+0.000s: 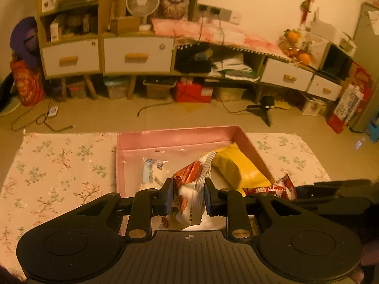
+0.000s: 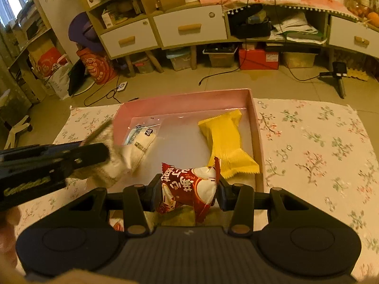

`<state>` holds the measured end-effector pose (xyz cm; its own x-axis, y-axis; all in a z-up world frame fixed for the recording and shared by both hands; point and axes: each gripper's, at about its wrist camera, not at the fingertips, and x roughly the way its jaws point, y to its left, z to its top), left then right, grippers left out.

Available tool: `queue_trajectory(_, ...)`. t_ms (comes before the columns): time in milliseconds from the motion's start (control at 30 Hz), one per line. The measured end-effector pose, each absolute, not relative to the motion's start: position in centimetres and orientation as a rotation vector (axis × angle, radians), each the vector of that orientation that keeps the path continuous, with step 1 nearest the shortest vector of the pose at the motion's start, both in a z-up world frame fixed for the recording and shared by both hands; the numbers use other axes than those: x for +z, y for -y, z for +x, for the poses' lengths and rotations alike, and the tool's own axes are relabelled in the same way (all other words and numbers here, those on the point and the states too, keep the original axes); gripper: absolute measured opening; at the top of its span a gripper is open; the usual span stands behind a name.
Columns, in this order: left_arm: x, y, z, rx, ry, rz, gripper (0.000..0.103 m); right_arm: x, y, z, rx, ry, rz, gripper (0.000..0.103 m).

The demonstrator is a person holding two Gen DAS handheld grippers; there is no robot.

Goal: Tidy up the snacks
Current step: 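Carry the pecan packet and red-white bag with both tools into the box, then open both tools to drop the snacks inside the pink box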

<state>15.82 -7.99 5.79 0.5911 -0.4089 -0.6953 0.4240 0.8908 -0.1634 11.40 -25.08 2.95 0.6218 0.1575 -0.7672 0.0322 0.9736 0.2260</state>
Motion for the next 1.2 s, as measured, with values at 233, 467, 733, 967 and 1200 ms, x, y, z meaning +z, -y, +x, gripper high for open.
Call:
queue_trajectory(233,3.9,9.5,19.3,-0.442,-0.844,0.016,0.024,2.3,24.8,12.7,0.104,-0.893,0.224,0.042)
queue_trajectory(467,2.8,10.7,21.1,-0.427,-0.853,0.034,0.024,1.3,24.6,13.8,0.105,-0.911,0.226,0.042)
queue_trajectory(733,1.9,10.8,22.5,-0.409,-0.865,0.021,0.025,1.0,24.3,14.3,0.113,-0.914,0.217,0.040)
queue_trajectory(967,1.8,10.3,22.6,-0.435,-0.852,0.018,0.043,1.3,24.1,14.4,0.125,-0.897,0.213,0.063)
queue_trajectory(1200,2.6,9.6,21.9,-0.449,-0.846,-0.013,0.063,1.7,24.1,14.0,0.107,-0.901,0.208,0.071)
